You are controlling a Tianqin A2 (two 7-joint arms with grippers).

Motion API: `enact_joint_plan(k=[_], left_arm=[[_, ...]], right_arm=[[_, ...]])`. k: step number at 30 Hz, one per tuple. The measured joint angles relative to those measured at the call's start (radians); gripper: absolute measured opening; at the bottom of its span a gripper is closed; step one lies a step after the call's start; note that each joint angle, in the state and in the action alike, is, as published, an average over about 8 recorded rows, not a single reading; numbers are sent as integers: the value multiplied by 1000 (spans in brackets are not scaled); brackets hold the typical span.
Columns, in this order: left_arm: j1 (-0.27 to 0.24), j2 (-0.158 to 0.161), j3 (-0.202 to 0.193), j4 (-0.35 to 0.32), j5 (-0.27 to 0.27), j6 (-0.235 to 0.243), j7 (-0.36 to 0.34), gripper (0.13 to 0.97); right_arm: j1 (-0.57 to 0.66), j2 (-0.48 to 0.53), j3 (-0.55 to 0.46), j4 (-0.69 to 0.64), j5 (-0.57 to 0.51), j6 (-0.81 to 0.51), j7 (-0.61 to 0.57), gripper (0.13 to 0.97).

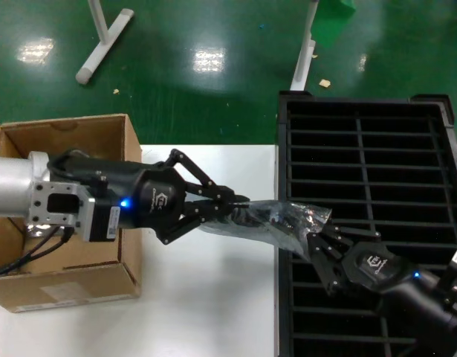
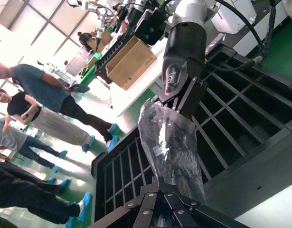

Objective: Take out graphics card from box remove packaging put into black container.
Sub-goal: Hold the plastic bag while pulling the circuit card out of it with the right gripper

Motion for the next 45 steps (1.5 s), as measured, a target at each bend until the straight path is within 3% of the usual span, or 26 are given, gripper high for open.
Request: enact_joint_plan(k=[19,30,45], left_arm=[[-14,42,22,1,20,-15,0,142],[12,22,19,-43,16,-18,-28,142],[22,5,12,-51,13,-14,-26,142]], right_arm=[[-50,28,19,46,15,-39,-18,147],[-44,25,31,40,18,-42,-41,147],[-45,33,37,38,19,-47,-44,147]])
